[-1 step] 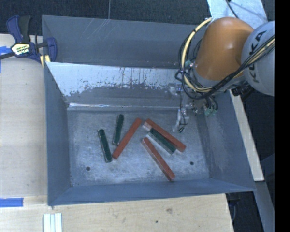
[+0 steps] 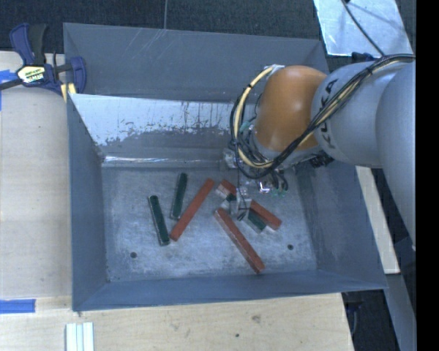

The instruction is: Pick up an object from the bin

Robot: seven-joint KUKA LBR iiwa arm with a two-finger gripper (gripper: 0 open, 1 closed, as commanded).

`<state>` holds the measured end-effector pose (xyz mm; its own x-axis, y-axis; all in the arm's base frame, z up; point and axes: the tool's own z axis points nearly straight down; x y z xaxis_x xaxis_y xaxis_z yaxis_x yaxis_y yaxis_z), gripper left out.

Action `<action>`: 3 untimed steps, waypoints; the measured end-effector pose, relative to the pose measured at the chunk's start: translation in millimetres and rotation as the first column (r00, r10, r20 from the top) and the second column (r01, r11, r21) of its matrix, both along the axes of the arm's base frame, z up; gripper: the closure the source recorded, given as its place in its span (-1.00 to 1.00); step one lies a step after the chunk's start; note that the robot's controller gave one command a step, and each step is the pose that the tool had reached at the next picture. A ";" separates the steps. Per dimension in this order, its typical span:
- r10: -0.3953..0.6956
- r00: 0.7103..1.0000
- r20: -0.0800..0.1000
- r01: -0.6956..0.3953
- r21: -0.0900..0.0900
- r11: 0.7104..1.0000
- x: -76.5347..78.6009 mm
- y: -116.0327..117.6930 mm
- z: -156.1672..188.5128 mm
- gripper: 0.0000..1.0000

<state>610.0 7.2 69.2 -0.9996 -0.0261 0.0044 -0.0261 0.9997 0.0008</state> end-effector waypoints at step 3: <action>-0.001 1.000 0.010 0.002 0.000 1.000 2.9 -1.0 5.0 1.00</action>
Offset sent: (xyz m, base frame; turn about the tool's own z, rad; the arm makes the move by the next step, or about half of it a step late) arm 0.0000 0.0000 0.0000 0.0000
